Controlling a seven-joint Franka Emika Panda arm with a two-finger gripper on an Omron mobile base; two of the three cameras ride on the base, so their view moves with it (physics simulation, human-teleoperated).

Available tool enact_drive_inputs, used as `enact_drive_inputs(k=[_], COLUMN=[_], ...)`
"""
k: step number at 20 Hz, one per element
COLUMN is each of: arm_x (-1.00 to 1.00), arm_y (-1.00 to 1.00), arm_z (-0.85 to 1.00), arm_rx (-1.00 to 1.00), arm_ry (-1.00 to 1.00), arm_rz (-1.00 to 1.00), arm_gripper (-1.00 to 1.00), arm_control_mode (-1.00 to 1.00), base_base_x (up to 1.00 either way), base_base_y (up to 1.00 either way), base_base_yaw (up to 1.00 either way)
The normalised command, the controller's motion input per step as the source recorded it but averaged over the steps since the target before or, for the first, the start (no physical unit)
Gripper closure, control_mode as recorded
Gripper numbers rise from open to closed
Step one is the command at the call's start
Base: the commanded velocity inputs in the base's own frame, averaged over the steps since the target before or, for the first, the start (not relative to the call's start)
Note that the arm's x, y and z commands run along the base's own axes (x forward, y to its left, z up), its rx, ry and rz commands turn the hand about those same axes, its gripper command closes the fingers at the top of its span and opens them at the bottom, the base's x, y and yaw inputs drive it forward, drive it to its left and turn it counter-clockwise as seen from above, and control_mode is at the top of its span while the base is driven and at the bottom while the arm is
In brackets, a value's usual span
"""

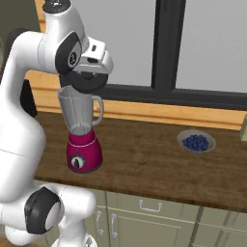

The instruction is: Close the lid blender by securely placing the lid on top.

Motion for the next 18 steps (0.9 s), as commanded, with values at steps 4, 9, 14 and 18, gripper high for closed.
enact_drive_inputs(k=[4, 9, 14, 18], arm_x=[0.05, 0.17, 0.26, 0.33], arm_y=[0.59, 0.51, 0.34, 0.33], arm_z=[0.0, 0.0, -0.05, -0.14], arm_rx=[0.0, 0.0, 0.0, 0.0], arm_ry=[0.07, 0.13, 0.14, 0.15], arm_rz=[0.0, 0.0, 0.0, 0.0], arm_gripper=[1.0, 1.0, 1.0, 1.0], arm_control_mode=[-1.0, -1.0, -1.0, -1.0], base_base_x=[0.0, 0.0, 0.0, 0.0], base_base_y=[0.0, 0.0, 0.0, 0.0], base_base_yaw=[0.0, 0.0, 0.0, 0.0])
